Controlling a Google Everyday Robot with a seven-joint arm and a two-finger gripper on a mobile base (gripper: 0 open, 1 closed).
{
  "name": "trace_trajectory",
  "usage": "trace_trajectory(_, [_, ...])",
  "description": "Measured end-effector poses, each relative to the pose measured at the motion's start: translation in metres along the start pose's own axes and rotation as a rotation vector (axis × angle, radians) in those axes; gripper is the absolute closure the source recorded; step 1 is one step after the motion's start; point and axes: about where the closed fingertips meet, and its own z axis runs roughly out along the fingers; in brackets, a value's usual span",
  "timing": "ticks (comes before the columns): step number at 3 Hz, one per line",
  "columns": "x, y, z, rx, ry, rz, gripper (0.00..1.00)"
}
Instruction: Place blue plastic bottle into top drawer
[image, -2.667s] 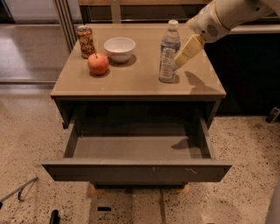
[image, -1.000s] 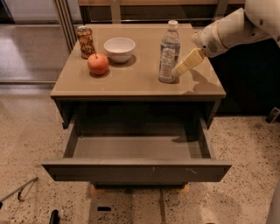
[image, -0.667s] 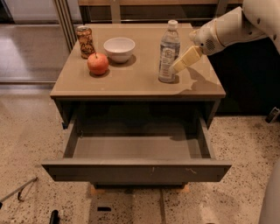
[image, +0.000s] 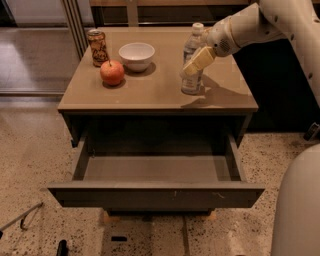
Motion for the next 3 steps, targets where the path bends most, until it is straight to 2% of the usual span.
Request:
trace_trajectory(1, [-0.0022, 0.0000, 0.0020, -0.004, -0.004, -0.004, 0.14])
trace_trajectory(3, [-0.0022, 0.0000, 0.0020, -0.004, -0.004, -0.004, 0.61])
